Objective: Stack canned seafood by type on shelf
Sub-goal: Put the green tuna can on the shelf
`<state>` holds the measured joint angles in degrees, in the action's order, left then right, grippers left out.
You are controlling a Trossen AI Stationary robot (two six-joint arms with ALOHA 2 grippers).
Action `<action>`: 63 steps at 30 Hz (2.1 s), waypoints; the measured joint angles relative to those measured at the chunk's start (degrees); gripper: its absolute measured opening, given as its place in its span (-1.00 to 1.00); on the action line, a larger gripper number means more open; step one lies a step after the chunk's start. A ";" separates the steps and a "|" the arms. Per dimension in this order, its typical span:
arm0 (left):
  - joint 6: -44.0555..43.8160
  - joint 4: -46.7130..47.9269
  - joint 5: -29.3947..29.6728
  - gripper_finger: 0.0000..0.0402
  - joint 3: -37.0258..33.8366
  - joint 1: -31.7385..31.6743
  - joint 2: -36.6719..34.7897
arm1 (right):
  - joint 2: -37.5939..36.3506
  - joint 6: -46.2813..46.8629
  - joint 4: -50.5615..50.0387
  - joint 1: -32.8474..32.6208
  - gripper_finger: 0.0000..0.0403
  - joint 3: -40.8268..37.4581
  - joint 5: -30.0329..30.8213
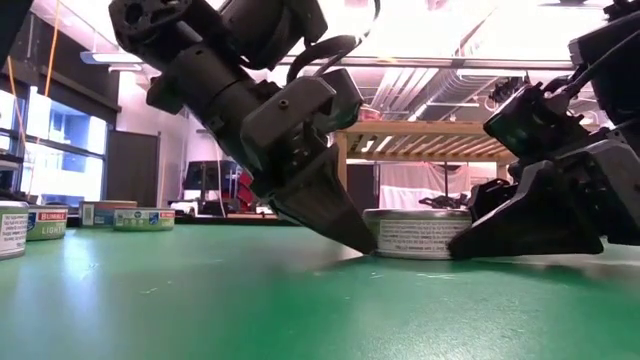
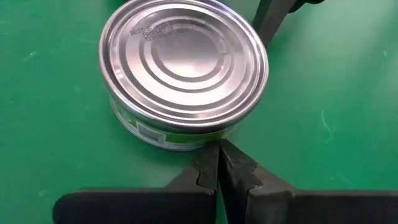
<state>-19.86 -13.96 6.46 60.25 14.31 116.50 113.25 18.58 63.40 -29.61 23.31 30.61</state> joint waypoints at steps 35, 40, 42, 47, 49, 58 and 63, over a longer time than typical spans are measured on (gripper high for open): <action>-1.09 6.02 0.60 -1.00 0.30 -0.48 -3.73 | -9.46 -6.55 -8.29 -0.04 0.78 1.16 -1.81; -1.03 4.76 0.50 -1.00 0.31 -0.46 -3.69 | -6.55 -6.56 -7.48 -0.06 0.78 2.67 -2.10; -1.03 4.77 0.52 -1.00 0.31 -0.46 -3.69 | -6.59 -5.38 -7.42 -0.07 0.78 2.41 -1.30; -1.00 5.03 0.74 -1.00 0.31 -0.42 -3.69 | -8.52 -5.15 -6.78 -2.04 0.78 1.60 1.42; -0.98 5.06 0.74 -1.00 0.31 -0.42 -3.69 | -9.84 -5.09 -7.12 -3.30 0.78 1.14 3.77; -0.99 5.02 0.79 -1.00 0.31 -0.37 -3.69 | -10.14 3.36 -9.15 -6.04 0.78 -4.01 7.25; -1.30 1.42 -0.46 -1.00 0.33 -0.37 -2.03 | -8.26 -0.74 -8.86 -5.69 0.78 -1.76 6.37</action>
<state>-21.16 -12.54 6.00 60.58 13.93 114.47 104.99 17.84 54.54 -35.30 21.55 36.98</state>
